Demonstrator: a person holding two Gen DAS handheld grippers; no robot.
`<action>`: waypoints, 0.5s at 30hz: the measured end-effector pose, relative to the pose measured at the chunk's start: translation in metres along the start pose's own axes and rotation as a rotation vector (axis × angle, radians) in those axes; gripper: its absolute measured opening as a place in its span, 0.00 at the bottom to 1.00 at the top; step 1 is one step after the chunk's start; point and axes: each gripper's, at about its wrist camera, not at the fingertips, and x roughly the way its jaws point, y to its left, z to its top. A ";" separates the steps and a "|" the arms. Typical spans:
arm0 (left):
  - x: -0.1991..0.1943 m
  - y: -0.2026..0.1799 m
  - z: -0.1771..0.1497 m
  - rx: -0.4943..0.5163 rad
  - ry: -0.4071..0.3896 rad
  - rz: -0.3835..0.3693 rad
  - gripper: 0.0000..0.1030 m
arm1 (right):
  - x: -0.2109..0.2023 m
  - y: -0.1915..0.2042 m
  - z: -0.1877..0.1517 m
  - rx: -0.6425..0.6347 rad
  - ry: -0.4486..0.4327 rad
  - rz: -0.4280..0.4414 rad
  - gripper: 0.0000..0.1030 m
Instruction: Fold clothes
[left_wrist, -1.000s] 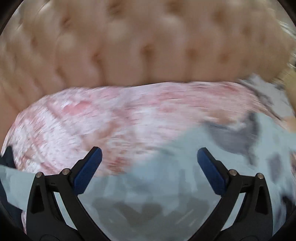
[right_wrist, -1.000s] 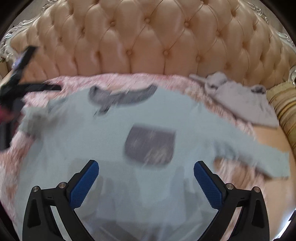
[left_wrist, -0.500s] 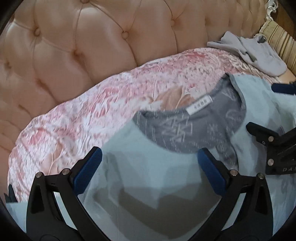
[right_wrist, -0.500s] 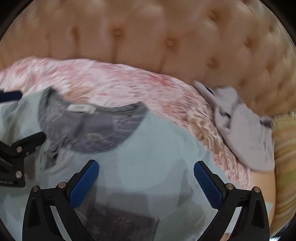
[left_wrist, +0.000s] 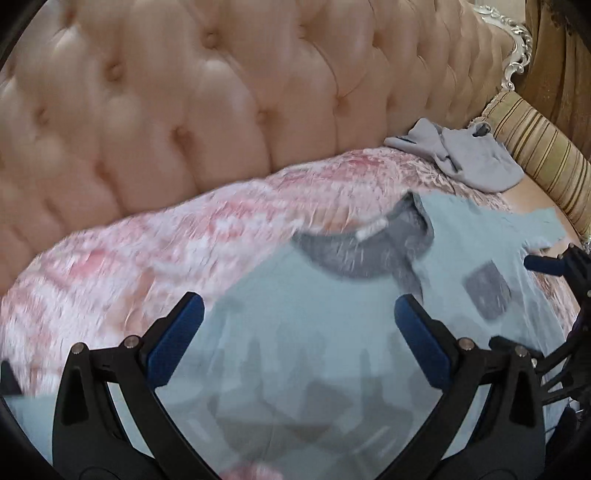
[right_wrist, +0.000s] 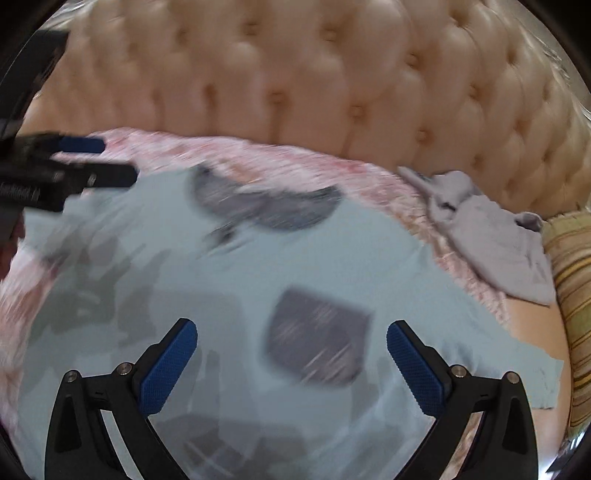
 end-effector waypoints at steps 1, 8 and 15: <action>0.004 0.002 -0.007 0.001 0.027 0.012 1.00 | -0.006 0.010 -0.006 -0.011 0.000 0.007 1.00; 0.052 0.012 -0.028 -0.024 0.162 0.057 1.00 | -0.056 0.121 -0.061 -0.191 -0.018 0.138 1.00; 0.057 0.015 -0.024 -0.101 0.174 0.071 1.00 | -0.060 0.171 -0.108 -0.251 0.008 0.076 1.00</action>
